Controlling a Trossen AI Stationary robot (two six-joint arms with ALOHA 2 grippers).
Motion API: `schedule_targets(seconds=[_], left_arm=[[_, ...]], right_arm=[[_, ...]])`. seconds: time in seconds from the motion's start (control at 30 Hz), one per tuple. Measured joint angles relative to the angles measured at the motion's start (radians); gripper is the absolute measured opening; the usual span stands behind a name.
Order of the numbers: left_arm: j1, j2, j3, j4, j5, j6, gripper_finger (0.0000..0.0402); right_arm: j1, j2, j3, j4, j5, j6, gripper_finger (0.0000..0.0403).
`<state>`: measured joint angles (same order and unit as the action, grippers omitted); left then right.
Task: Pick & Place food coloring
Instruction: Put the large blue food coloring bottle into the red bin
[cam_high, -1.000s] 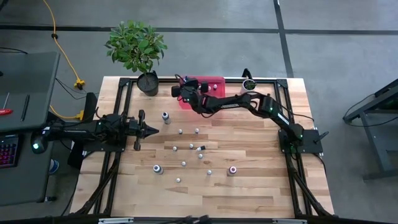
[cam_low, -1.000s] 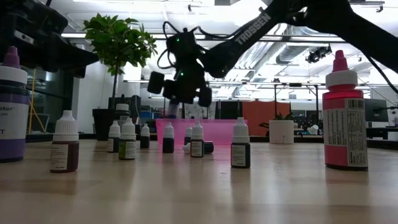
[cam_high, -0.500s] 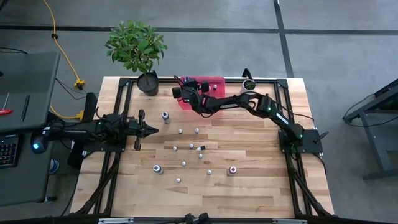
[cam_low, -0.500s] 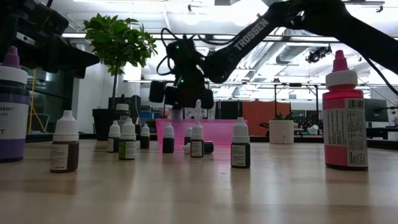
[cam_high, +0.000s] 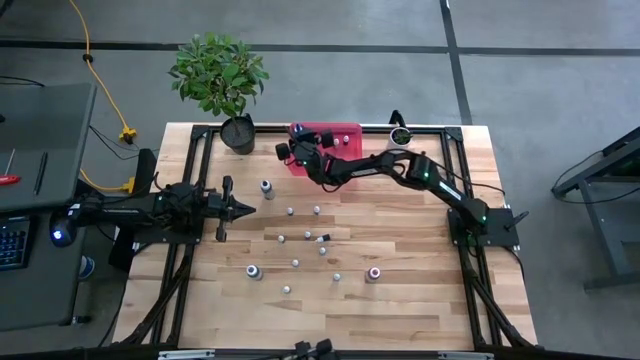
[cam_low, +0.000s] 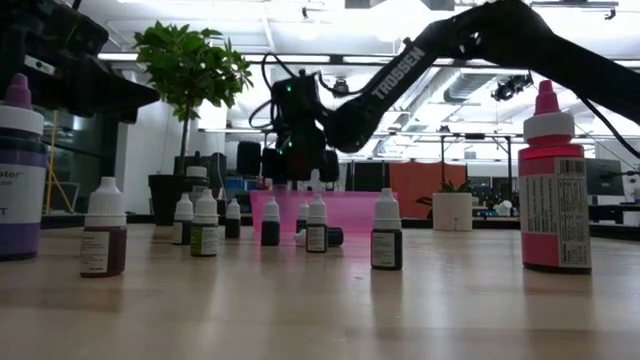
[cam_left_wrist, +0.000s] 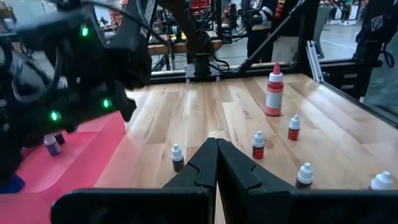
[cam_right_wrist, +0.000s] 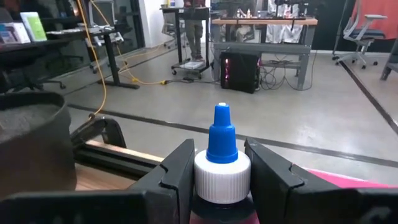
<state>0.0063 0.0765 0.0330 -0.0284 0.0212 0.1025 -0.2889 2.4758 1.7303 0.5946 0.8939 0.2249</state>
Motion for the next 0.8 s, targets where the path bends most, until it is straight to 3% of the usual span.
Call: schedule_targets(seconds=[0.57, 0.8], left_arm=[[0.000, 0.000, -0.001, 0.000, -0.002, 0.005, 0.0000], [0.000, 0.000, -0.001, 0.000, -0.005, 0.005, 0.0000]], right_arm=[[-0.027, 0.007, 0.000, -0.057, -0.065, 0.045, 0.0113], [-0.028, 0.007, 0.000, -0.050, -0.037, 0.060, 0.0173]])
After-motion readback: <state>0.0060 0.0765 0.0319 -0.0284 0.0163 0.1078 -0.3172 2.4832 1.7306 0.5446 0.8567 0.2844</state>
